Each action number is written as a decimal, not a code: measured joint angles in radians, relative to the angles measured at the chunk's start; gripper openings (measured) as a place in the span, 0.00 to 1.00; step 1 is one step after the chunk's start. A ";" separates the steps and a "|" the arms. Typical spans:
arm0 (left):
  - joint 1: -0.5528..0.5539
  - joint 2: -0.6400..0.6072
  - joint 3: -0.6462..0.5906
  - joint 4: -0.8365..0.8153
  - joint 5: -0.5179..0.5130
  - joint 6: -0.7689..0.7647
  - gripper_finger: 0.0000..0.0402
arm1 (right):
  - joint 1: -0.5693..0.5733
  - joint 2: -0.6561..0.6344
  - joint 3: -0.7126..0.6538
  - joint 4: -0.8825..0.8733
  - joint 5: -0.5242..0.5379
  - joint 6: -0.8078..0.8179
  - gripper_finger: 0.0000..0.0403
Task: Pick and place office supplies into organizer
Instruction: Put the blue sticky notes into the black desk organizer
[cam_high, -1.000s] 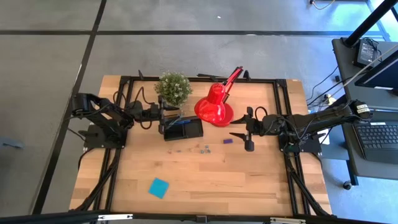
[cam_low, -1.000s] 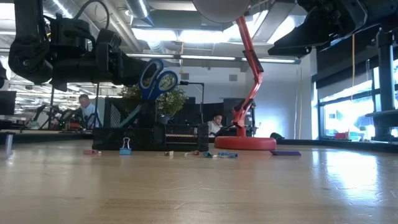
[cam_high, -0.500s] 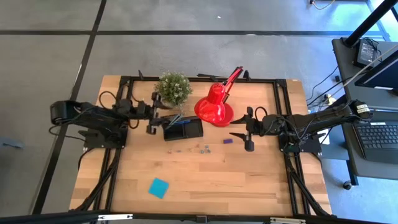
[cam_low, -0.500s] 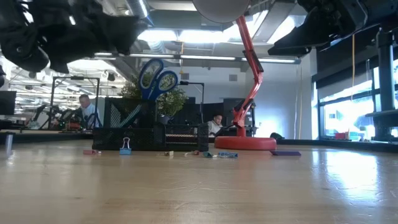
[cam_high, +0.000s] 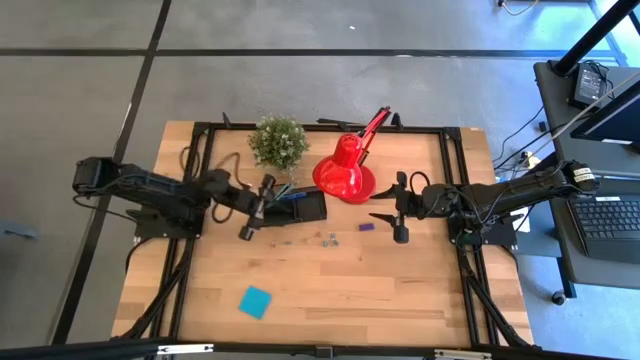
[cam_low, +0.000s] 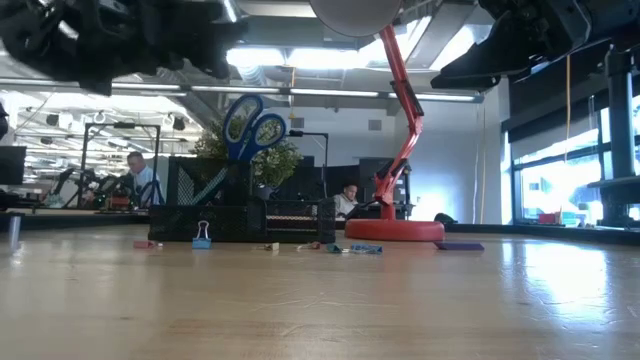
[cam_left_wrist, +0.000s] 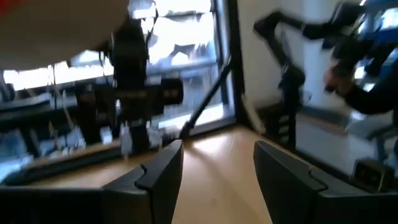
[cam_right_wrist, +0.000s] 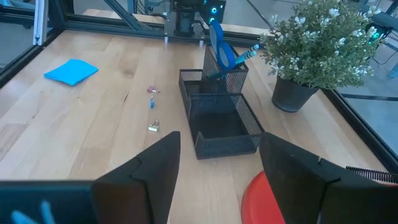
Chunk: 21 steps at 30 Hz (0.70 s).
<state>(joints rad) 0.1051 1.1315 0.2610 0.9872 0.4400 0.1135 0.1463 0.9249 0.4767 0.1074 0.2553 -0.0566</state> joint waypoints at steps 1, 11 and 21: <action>-0.028 -0.007 0.032 -0.095 -0.043 0.018 0.48 | 0.000 0.000 0.000 0.000 0.000 0.001 0.55; -0.402 -0.039 0.447 -1.126 -0.646 -0.103 0.44 | 0.000 0.000 0.000 -0.001 -0.001 0.025 0.55; -0.655 0.037 0.605 -1.390 -0.774 -0.606 0.36 | 0.000 0.000 0.000 -0.050 -0.005 0.044 0.55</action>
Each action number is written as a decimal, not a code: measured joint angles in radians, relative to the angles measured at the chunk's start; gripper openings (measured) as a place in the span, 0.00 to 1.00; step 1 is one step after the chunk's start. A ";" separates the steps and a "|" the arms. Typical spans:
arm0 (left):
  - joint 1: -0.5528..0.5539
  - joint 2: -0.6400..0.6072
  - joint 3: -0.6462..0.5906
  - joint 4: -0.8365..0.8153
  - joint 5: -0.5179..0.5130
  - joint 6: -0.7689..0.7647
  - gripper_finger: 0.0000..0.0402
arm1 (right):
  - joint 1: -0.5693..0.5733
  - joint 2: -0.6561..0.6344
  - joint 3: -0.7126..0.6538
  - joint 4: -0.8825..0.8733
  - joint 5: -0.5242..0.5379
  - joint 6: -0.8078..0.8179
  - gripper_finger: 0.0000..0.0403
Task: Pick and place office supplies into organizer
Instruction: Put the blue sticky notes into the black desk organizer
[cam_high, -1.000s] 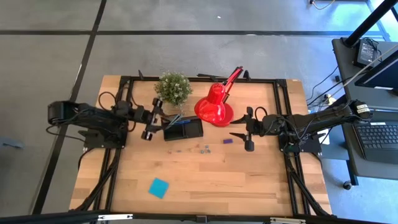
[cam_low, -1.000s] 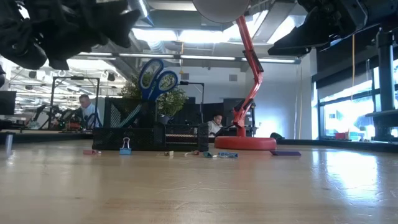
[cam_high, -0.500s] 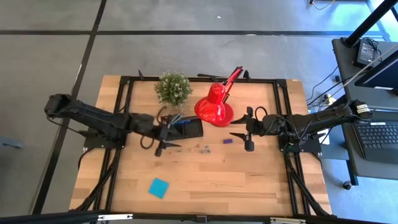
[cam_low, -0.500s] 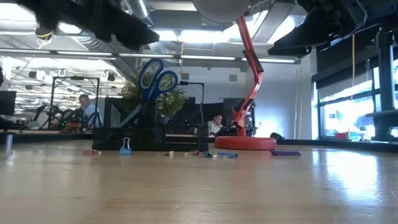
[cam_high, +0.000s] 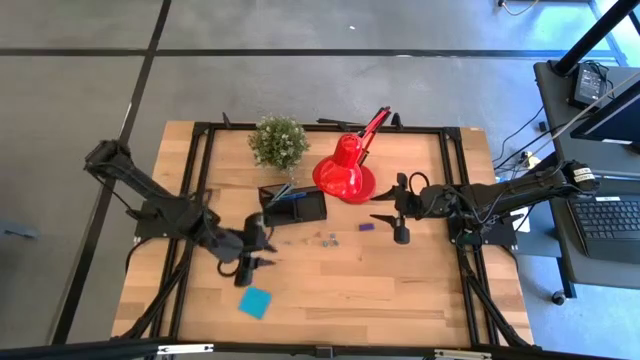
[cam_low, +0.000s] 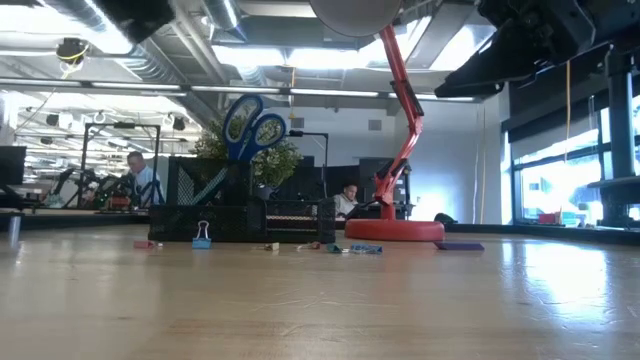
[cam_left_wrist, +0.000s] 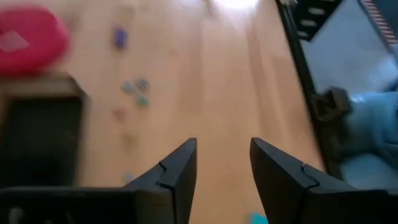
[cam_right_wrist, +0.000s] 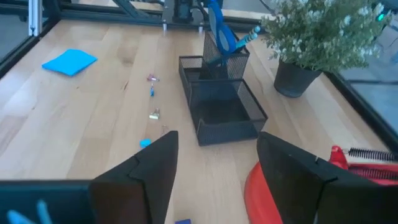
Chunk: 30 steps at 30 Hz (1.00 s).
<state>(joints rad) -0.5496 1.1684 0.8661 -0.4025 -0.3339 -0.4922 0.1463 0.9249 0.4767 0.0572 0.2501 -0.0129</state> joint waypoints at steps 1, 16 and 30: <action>-0.015 0.017 0.000 0.001 0.017 -0.043 0.35 | 0.000 0.000 0.000 -0.006 0.000 0.011 0.55; -0.175 0.399 0.028 0.068 0.397 -0.444 0.02 | 0.000 0.000 0.000 -0.041 0.000 0.064 0.55; -0.238 0.699 0.368 -0.341 0.352 -0.422 0.00 | 0.000 0.000 0.000 -0.040 0.000 0.062 0.55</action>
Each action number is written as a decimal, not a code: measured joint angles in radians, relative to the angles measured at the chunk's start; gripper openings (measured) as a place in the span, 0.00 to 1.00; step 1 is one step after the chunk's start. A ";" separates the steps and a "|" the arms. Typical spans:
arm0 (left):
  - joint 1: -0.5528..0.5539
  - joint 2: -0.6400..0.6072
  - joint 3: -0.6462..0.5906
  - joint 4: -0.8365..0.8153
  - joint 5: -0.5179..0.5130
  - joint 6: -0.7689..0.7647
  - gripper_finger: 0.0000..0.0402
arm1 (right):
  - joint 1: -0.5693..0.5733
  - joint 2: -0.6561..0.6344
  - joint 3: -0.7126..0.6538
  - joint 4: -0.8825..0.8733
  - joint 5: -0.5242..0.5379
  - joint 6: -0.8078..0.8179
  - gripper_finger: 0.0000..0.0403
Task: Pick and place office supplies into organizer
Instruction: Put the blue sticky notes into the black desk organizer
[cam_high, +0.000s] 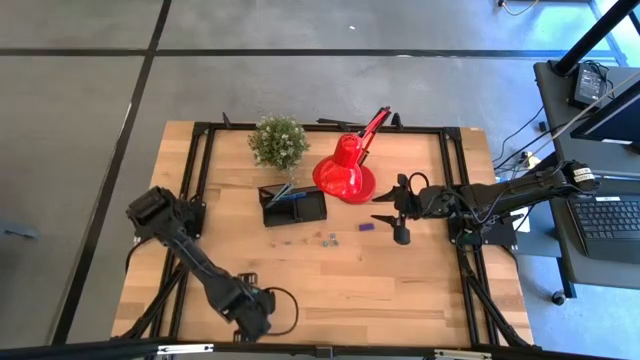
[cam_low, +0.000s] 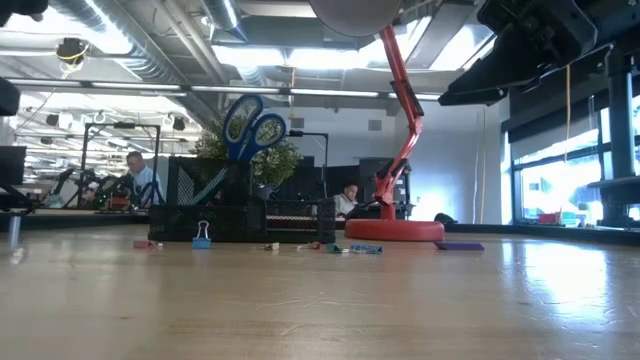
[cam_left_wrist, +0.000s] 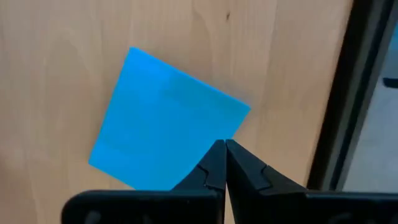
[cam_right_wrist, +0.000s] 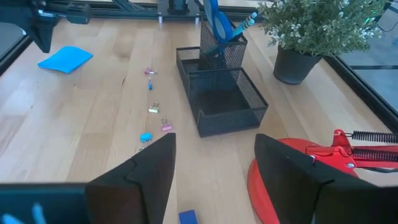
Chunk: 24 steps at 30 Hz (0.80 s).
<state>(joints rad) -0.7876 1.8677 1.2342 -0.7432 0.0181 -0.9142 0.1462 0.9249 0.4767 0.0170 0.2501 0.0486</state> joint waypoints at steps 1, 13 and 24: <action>-0.004 0.011 0.009 -0.011 0.000 -0.004 0.00 | 0.000 0.000 0.000 0.000 0.000 -0.001 0.55; 0.005 0.064 -0.002 -0.150 0.061 -0.073 0.01 | 0.000 0.001 0.000 0.000 0.000 0.002 0.55; 0.111 0.062 -0.037 -0.160 -0.052 0.270 0.00 | 0.000 0.001 0.000 0.000 0.000 0.001 0.55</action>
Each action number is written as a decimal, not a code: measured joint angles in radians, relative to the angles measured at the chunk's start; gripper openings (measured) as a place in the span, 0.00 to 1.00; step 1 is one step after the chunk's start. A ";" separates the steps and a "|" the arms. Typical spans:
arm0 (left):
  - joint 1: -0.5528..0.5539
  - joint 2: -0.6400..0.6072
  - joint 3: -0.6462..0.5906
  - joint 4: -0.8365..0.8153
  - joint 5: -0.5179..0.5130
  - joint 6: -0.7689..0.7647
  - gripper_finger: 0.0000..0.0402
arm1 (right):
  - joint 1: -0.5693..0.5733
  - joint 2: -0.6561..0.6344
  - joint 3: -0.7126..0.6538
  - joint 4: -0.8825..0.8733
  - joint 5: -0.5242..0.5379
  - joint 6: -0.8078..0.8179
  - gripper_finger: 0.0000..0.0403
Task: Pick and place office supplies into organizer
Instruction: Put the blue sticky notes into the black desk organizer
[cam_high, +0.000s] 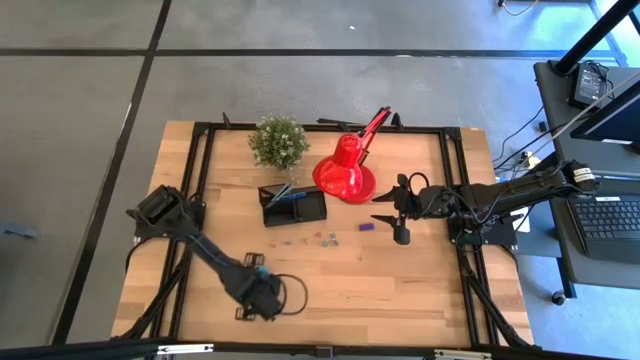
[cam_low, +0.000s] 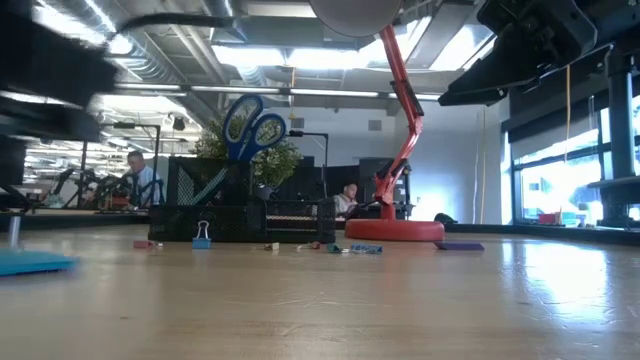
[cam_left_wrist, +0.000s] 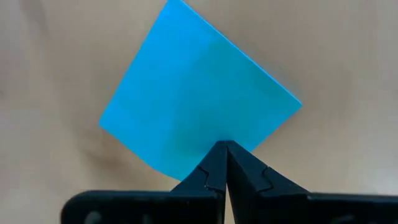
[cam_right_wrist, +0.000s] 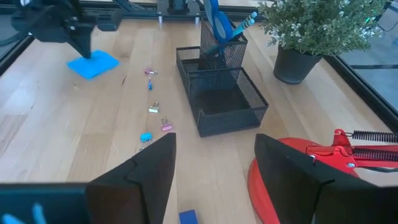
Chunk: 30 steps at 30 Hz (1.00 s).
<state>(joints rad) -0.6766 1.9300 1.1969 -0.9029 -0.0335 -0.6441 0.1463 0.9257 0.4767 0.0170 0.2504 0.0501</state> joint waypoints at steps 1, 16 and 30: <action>0.020 0.000 0.000 0.003 -0.023 0.033 0.00 | 0.000 0.000 0.000 0.000 0.000 0.001 0.55; 0.281 0.005 -0.003 0.324 -0.166 0.648 0.00 | 0.002 0.067 0.000 0.001 -0.130 -0.027 0.55; 0.312 0.050 -0.002 0.503 -0.107 0.797 0.01 | 0.155 0.402 -0.001 0.267 -0.155 -0.215 0.55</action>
<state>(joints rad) -0.3641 1.9805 1.1949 -0.4003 -0.1408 0.1528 0.3008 1.3272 0.4759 0.2837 0.0957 -0.1650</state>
